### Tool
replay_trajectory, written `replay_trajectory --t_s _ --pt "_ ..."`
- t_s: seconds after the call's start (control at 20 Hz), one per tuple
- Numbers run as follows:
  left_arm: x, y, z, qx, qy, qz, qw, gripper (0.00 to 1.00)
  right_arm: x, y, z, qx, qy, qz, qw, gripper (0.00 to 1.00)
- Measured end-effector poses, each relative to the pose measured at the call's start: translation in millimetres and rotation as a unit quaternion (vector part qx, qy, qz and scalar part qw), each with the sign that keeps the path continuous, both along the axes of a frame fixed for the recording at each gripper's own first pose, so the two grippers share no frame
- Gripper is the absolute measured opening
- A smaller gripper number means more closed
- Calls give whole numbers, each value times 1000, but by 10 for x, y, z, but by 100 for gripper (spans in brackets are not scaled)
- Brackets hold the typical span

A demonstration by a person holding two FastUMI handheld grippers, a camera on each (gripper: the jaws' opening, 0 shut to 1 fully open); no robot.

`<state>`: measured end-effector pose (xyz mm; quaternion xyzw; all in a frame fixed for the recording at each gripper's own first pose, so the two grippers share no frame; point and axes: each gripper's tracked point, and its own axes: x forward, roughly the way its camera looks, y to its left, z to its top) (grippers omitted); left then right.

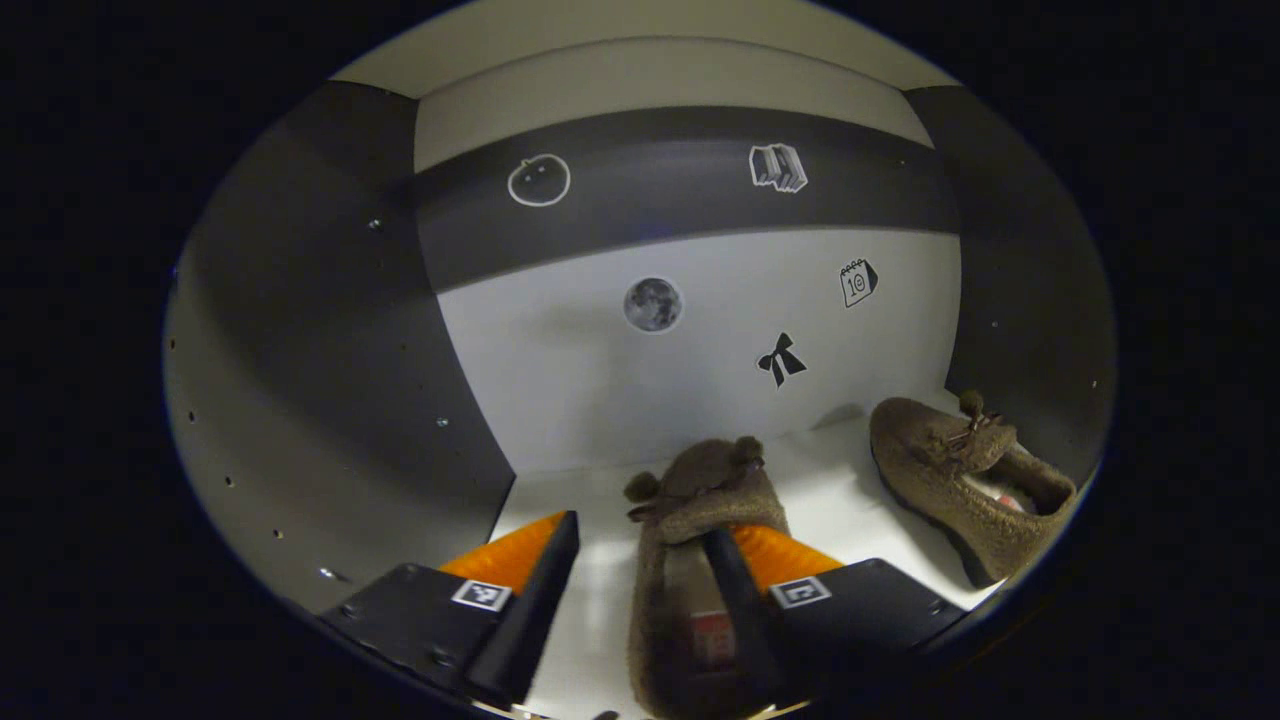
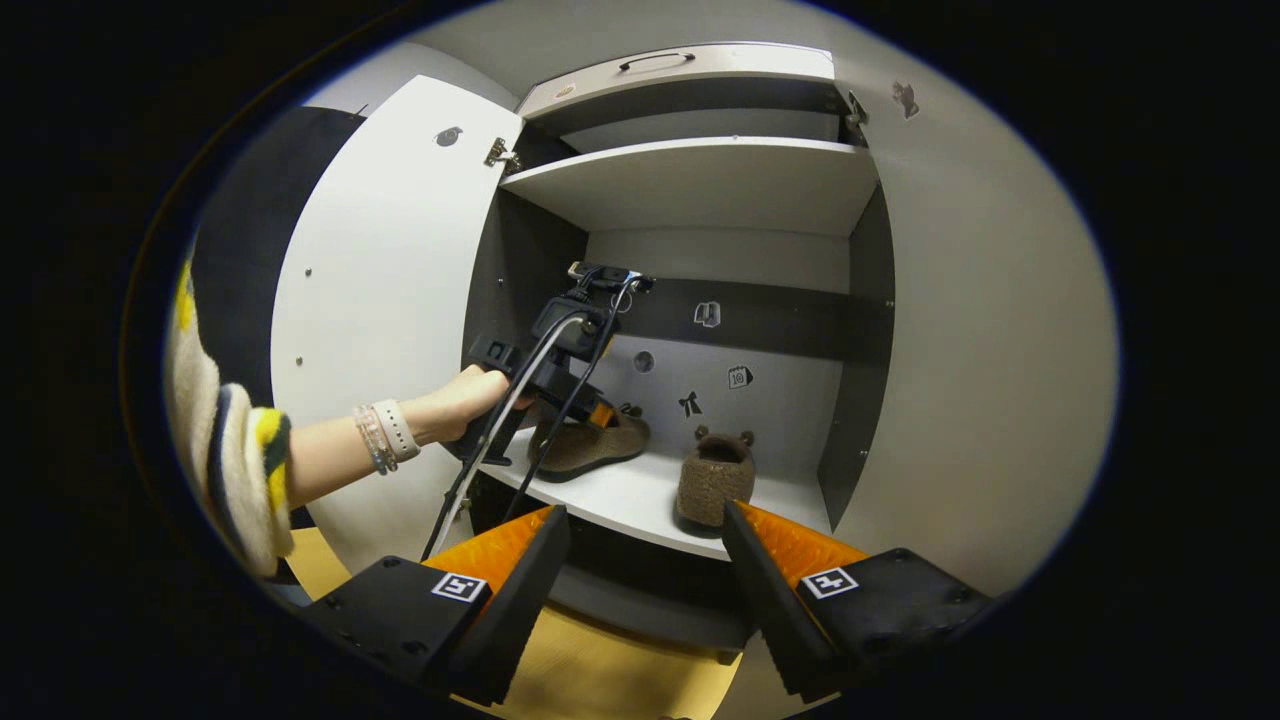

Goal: Grab one shoe with the right hand and put it into the shoe cabinet, grab the other shoe with the left hand and put it into the shoe cabinet; then close the right door with the right hand and the left door with the left hand.

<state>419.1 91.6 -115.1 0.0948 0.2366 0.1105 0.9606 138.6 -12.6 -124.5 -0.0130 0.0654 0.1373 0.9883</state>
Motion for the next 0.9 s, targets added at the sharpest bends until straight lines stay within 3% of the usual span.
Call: replay_trajectory --t_s 0.05,0.15,0.45,0.65,0.7,0.8,0.9 --pt "-86 -3 41 -5 -5 0 1000 90 -11 17 14 2 -1 1 1000 98" --pt "-252 -37 137 -17 -22 -2 1000 98 -34 60 64 6 -7 4 1000 98" --pt "-940 -540 599 -50 -93 -64 992 96 -220 188 283 13 -23 -2 1000 98" --pt "-1639 -947 1099 -95 -168 -124 973 96 -524 212 679 32 -62 -18 997 98" --pt "-1845 -1012 1227 -103 -189 -137 967 100 -625 231 802 42 -73 -19 996 95" --pt "-2254 -1067 1498 -113 -236 -148 954 100 -827 139 972 53 -87 -40 994 98" --pt "-2633 -1051 1670 -100 -263 -149 948 99 -1017 -7 1121 56 -98 -74 991 98"
